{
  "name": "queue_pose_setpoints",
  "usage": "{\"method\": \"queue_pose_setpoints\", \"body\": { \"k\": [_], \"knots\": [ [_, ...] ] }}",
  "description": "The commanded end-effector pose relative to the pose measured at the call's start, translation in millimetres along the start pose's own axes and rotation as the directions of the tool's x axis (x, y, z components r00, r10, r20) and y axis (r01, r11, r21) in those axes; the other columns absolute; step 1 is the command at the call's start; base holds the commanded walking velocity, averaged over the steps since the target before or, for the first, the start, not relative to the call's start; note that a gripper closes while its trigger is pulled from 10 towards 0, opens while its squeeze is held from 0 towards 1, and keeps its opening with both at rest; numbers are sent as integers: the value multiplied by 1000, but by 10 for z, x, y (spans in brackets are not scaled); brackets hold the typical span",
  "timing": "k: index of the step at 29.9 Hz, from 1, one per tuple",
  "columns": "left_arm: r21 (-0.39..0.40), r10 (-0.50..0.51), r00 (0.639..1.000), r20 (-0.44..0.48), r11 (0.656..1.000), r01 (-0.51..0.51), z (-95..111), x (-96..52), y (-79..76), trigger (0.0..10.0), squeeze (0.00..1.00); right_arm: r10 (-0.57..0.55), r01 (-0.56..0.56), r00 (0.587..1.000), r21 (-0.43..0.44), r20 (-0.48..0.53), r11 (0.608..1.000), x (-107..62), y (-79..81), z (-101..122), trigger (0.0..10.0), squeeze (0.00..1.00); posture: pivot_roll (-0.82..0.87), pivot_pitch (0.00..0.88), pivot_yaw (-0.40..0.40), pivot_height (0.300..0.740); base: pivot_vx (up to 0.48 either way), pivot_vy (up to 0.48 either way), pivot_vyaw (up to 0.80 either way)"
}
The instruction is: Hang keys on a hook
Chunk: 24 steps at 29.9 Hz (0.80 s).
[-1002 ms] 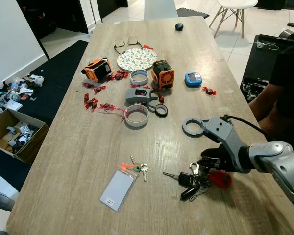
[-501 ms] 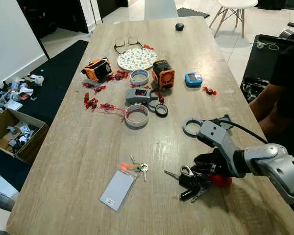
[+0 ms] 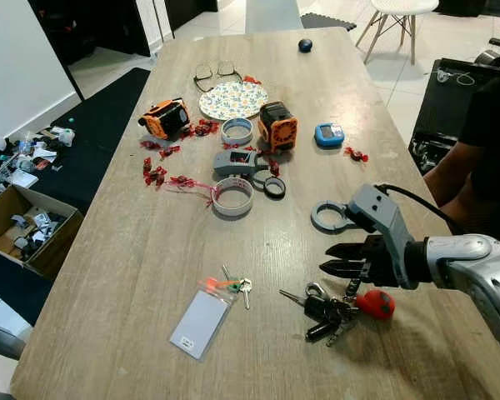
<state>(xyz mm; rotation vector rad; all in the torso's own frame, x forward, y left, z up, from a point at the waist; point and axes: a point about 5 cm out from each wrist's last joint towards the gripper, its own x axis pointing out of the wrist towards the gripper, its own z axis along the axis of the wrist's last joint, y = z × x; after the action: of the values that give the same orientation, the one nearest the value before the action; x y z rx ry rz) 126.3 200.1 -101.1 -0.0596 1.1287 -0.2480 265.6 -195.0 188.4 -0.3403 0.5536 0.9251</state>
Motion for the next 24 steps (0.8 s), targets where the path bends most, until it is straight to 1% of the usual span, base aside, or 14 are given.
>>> {"method": "queue_pose_setpoints", "body": {
  "k": [1,2,3,4,5,10,11,13,14,19,20,24],
  "knots": [
    [-4,-10,999,-50,1000,10,-137,-23,-1,10000,0,43,-43,999,3,-1,999,86,90,-14,10000,0,-134,129,113,740,0,0,0],
    [-4,-10,999,-50,1000,10,-137,-22,-2,10000,0,47,-47,999,7,-2,999,112,100,-24,10000,0,-134,129,113,740,0,0,0],
    [-4,-10,999,-50,1000,10,-136,-22,-3,10000,0,58,-59,998,20,5,998,153,122,-36,10000,255,-134,129,113,740,0,0,0],
    [-5,-10,999,-49,1000,10,-136,-22,-3,10000,0,66,-66,998,30,10,997,179,137,-42,10000,255,-134,129,113,740,0,0,0],
    [-5,-10,999,-49,1000,10,-136,-22,-3,10000,0,71,-72,997,38,14,997,198,149,-47,10000,1000,-134,129,113,740,0,0,0],
    [-3,-11,999,-51,1000,11,-139,-21,-5,10000,0,77,-78,997,75,20,994,250,182,-69,10000,1000,-131,124,111,740,0,0,0],
    [-2,-11,999,-52,1000,11,-141,-21,-6,10000,0,74,-75,997,91,14,993,257,187,-85,10000,561,-131,124,111,740,0,0,0],
    [-2,-11,999,-53,1000,11,-141,-21,-6,10000,0,72,-73,997,100,9,992,260,189,-96,10000,561,-131,124,111,740,0,0,0],
    [-1,-11,998,-54,1000,11,-142,-21,-6,10000,0,76,-76,997,104,2,992,255,197,-109,10000,0,-131,124,111,740,0,0,0],
    [1,-11,998,-55,1000,11,-146,-23,-3,10000,0,98,-95,995,106,-23,990,218,246,-151,10000,0,-135,127,113,740,0,0,0],
    [1,-12,998,-55,1000,12,-148,-24,-2,10000,0,105,-99,993,112,-52,989,211,269,-197,10000,0,-138,130,114,740,0,0,0],
    [1,-15,998,-56,1000,15,-149,-25,-2,10000,0,91,-79,991,116,-103,990,196,269,-265,10000,0,-138,130,114,740,0,0,0]
  ]
}}
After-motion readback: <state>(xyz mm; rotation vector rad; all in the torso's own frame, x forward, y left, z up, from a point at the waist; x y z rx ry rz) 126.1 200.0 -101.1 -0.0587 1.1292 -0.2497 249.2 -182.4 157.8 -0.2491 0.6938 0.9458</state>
